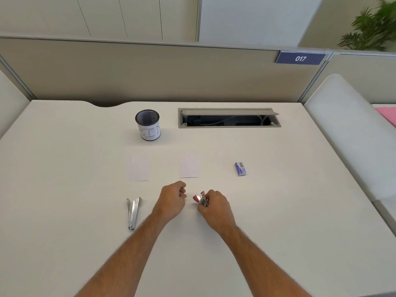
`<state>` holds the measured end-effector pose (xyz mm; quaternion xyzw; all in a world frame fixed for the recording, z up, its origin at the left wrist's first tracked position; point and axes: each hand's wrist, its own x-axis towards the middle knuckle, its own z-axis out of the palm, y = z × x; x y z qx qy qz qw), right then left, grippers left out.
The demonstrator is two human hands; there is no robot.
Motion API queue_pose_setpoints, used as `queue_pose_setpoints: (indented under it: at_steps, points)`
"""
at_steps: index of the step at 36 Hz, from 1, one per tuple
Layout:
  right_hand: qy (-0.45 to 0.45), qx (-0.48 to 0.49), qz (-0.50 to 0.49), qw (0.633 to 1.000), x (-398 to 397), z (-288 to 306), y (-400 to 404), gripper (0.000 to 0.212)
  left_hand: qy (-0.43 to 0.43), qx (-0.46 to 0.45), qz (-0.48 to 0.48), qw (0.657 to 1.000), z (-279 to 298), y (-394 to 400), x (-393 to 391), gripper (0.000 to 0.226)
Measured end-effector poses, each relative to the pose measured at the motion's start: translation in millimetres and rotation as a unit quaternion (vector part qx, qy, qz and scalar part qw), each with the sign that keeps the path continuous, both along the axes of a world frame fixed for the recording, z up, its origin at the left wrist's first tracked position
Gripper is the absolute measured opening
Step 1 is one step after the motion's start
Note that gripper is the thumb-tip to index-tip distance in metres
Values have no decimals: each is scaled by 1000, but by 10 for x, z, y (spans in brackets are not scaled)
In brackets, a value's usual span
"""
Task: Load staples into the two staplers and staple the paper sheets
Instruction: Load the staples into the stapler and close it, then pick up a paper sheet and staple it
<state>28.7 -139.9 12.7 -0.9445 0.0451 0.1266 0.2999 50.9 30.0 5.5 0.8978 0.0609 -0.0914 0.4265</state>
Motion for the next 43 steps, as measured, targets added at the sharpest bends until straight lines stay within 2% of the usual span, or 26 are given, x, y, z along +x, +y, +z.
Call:
queue_pose_setpoints:
  at_steps: [11,17,20,22,24,26,29,38,43]
  points:
    - [46,-28,-75,996,57,-48,330,23,-25,17,26,999,-14,30,91,36]
    - [80,-37,-83,993,111,-30,367,48,-25,18,27,999,-19,94,126,38]
    - [37,-63,-87,994,192,10,356,57,-34,21,27,999,-11,131,156,38]
    - [-14,-46,-78,996,307,35,359,53,-45,22,30,998,8,158,188,38]
    - [-57,-36,-37,997,471,54,388,42,-59,27,31,997,30,199,230,37]
    - [-74,-52,8,996,650,72,395,41,-70,37,24,997,54,223,272,37]
    - [-62,-81,28,994,885,82,408,48,-71,47,11,996,89,263,350,37]
    - [-4,-102,-36,994,1109,-10,502,60,-45,65,-8,997,95,349,619,41]
    - [3,-125,-68,990,1113,-65,538,58,-41,129,-76,988,42,281,790,48]
